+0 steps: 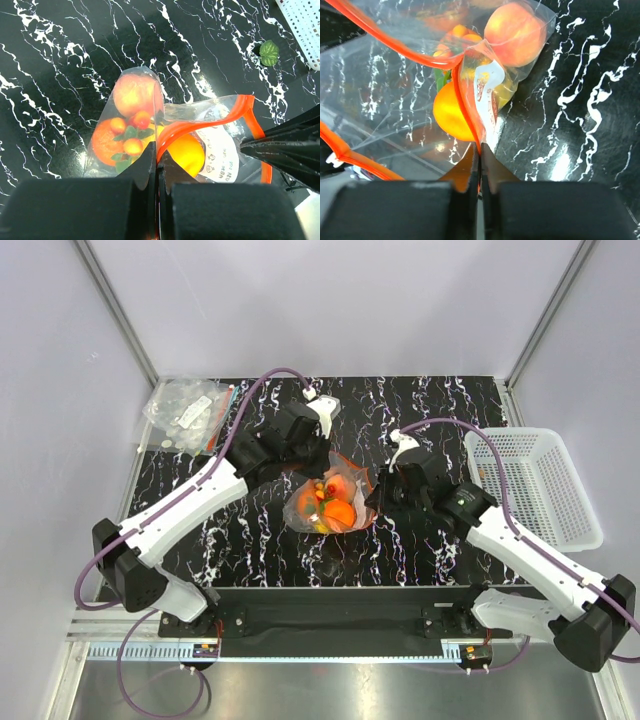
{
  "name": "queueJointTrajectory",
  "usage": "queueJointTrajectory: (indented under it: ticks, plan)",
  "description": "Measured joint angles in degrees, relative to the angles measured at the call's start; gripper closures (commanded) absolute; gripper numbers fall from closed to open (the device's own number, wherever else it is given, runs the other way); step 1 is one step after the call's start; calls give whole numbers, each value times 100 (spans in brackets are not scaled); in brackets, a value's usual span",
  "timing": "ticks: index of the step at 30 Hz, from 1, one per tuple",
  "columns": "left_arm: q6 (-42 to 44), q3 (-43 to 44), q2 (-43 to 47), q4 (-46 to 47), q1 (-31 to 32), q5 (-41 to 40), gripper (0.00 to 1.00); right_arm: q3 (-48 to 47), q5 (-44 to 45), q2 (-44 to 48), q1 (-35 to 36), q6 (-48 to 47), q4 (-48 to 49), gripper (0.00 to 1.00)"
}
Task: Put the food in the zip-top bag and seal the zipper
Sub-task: Adjust the zipper food storage bag at the center of the board.
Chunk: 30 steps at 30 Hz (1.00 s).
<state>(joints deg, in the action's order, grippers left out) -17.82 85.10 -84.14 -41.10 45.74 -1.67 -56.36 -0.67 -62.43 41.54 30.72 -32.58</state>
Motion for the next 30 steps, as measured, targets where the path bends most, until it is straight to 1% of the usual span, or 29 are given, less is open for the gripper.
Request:
queueJointTrajectory:
  ticks: [3,5,8,11,13,16,18,20,21,22,25,26,27,29,30]
  plan:
    - [-7,0,13,4,0,66,100,-162,-2,0,0,13,-168,100]
    - [-24,-4,22,26,0,269,100,-433,0,2,0,7,-328,100]
    - [-61,-15,55,120,-11,590,100,-1104,20,-4,0,-48,-592,100]
    - [-81,-15,85,179,-11,713,100,-1681,52,-46,0,-111,-581,100]
    - [-87,-28,105,223,-11,765,99,-1744,85,-101,0,-114,-496,100]
    - [-96,-208,122,323,-17,844,97,-1587,118,-374,0,-90,-413,99]
    - [-111,-389,120,350,-31,894,97,-1425,116,-612,0,-37,-393,79]
    - [-125,-562,114,323,-37,935,97,-1246,133,-796,0,11,-398,66]
    - [-127,-608,109,319,-37,949,97,-1187,153,-835,0,31,-424,51]
    - [-129,-625,109,315,-39,960,97,-1163,177,-839,0,66,-468,44]
    - [-129,-625,111,361,-48,966,97,-1161,334,-717,2,61,-522,39]
    - [-129,-629,111,361,-48,964,97,-1158,407,-634,2,66,-551,36]
    - [-129,-643,111,374,-48,962,97,-1152,479,-509,2,72,-590,31]
    - [-127,-699,116,428,-50,938,98,-1099,625,-223,2,87,-680,23]
    - [-129,-748,116,470,-57,916,98,-1060,732,-50,4,105,-758,15]
